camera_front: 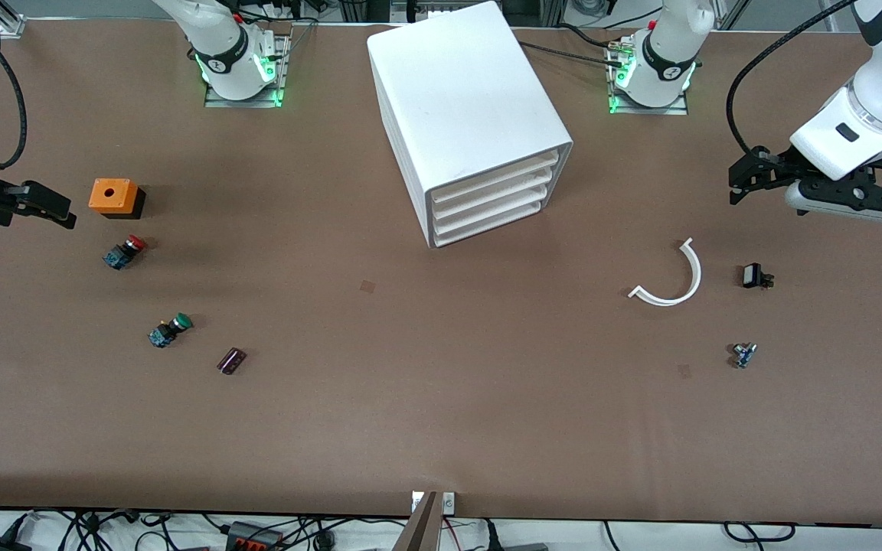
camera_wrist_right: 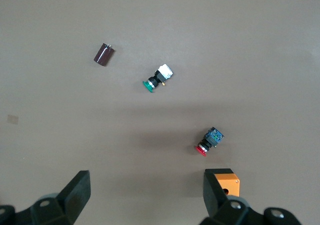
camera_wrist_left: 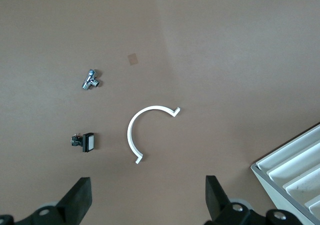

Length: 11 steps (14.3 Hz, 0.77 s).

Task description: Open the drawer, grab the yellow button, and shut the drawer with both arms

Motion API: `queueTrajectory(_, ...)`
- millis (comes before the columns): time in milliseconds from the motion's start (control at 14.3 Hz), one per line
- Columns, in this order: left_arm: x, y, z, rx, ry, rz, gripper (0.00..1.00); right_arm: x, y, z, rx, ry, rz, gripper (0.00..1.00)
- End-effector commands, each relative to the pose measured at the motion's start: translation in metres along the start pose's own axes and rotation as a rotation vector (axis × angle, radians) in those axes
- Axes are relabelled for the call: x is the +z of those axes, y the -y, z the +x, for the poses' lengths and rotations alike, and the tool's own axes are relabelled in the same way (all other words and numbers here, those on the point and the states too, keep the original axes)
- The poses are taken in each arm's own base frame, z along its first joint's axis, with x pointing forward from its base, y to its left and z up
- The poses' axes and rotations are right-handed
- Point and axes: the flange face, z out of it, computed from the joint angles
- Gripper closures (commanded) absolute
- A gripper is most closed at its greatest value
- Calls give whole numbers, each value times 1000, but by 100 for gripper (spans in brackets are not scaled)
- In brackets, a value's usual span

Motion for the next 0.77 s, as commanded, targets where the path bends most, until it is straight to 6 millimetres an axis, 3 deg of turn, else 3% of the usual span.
queueTrajectory(0,-5,-2,-2,-6,2,-14,0,-2,2,-6,-13,-9,5,0)
queueTrajectory(419,-6,-3,-2,-4,0,-13,0,-1,5,-6,-31,0,4,0)
queueTrajectory(699,9,-13,-1,17,65,-23,0,3,13,-3,-42,1,5,0)
